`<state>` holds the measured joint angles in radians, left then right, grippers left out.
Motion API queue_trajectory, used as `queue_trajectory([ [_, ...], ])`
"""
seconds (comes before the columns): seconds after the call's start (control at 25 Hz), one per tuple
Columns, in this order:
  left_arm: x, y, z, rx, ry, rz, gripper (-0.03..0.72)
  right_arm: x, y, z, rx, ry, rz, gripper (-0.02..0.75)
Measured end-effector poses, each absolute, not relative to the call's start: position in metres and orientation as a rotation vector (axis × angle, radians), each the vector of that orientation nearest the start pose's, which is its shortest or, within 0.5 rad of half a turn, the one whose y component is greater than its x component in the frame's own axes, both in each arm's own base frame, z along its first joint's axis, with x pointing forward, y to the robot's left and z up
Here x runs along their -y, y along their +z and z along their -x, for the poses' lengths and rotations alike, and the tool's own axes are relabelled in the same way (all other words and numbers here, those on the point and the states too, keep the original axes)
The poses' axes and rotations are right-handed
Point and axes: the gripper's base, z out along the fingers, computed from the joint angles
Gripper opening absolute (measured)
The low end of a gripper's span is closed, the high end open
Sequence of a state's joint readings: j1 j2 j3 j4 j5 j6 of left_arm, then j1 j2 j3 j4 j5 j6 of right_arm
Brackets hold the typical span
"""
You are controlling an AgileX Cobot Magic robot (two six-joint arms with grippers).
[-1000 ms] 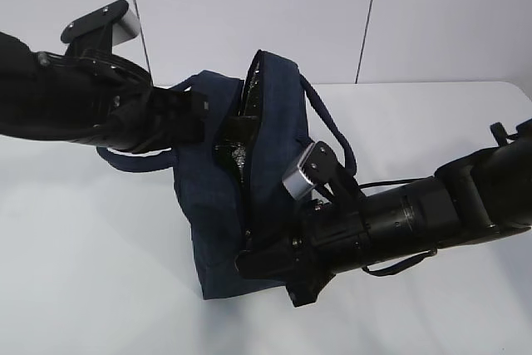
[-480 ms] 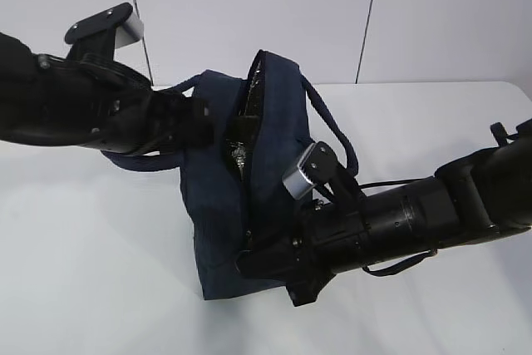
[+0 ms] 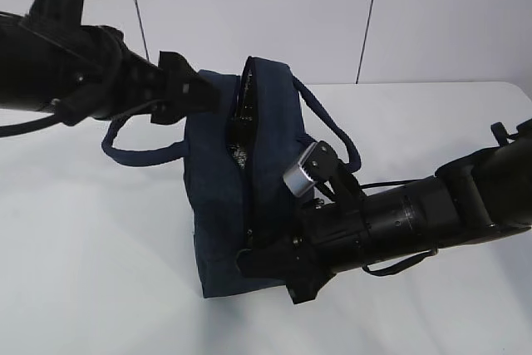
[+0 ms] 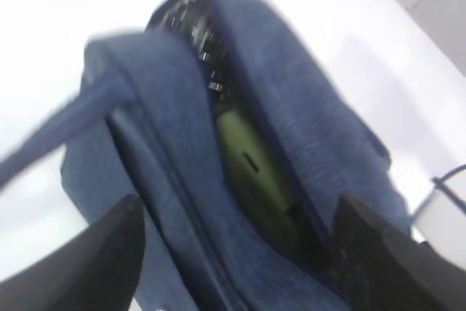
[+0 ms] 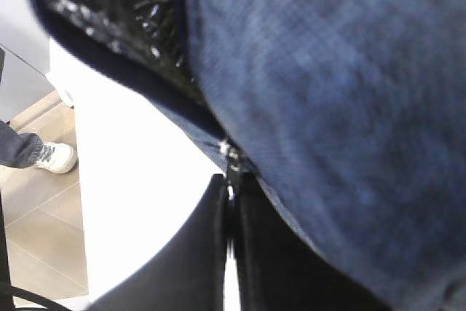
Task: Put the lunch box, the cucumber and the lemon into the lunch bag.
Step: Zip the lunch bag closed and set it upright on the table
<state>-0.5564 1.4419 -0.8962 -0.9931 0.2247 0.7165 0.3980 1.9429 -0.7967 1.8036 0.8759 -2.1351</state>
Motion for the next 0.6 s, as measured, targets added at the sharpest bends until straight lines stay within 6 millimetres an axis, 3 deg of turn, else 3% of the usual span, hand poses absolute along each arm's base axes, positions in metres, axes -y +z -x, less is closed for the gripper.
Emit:
queue_trajectory([
  [0.12,0.176,0.275,-0.25,-2.138,-0.65,-0.495,0.582,-0.188,0.121,-0.271,-2.003,1.086,1.056,-0.013],
  [0.24,0.174,0.265,-0.24,-2.168,-0.646,-0.528,0.582,-0.188,0.122,-0.271,-2.004,1.093,1.053,-0.013],
  [0.48,0.17,0.259,-0.197,-2.091,-0.601,-0.593,0.582,-0.188,0.122,-0.271,-2.011,1.1,1.043,-0.013],
  [0.6,0.167,0.243,-0.18,-2.108,-0.58,-0.607,0.582,-0.188,0.122,-0.271,-2.012,1.101,1.042,-0.013],
])
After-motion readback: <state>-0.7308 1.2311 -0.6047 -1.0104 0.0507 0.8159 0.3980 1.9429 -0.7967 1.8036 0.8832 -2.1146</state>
